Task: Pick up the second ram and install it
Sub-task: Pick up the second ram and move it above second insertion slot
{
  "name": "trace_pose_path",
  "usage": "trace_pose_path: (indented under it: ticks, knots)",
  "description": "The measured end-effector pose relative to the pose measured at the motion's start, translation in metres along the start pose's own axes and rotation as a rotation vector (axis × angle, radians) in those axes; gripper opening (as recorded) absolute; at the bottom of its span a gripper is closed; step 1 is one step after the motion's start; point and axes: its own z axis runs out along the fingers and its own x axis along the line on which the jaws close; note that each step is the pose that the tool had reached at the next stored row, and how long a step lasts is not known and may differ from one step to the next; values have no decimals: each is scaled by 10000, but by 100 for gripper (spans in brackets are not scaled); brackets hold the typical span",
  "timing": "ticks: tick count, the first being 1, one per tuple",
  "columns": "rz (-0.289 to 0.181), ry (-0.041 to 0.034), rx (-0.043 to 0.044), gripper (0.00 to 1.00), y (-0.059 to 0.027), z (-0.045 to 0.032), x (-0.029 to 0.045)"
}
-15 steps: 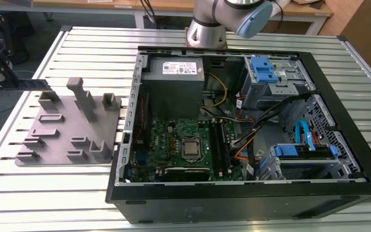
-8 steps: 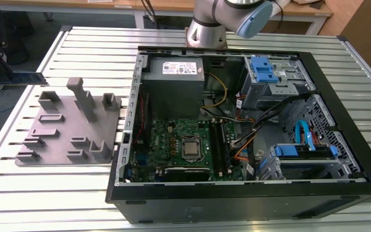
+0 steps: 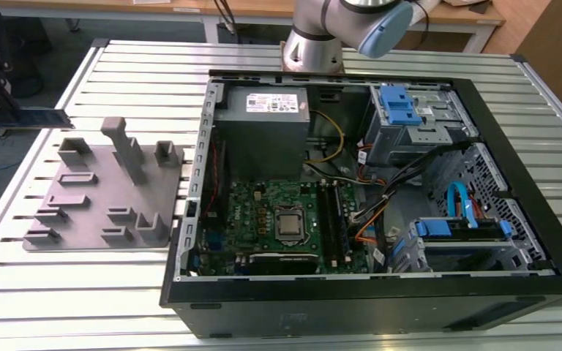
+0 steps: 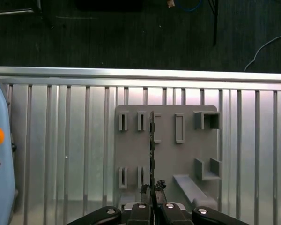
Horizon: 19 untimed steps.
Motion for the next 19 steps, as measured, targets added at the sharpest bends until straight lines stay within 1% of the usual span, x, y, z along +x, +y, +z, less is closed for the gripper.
trace_pose_path:
  ticks: [2,4,19]
  knots:
    - [1,-1,1,14,-40,1,0]
    - [1,-2,1,14,-99,1,0]
    - [2,-1,-8,14,-585,-7,1]
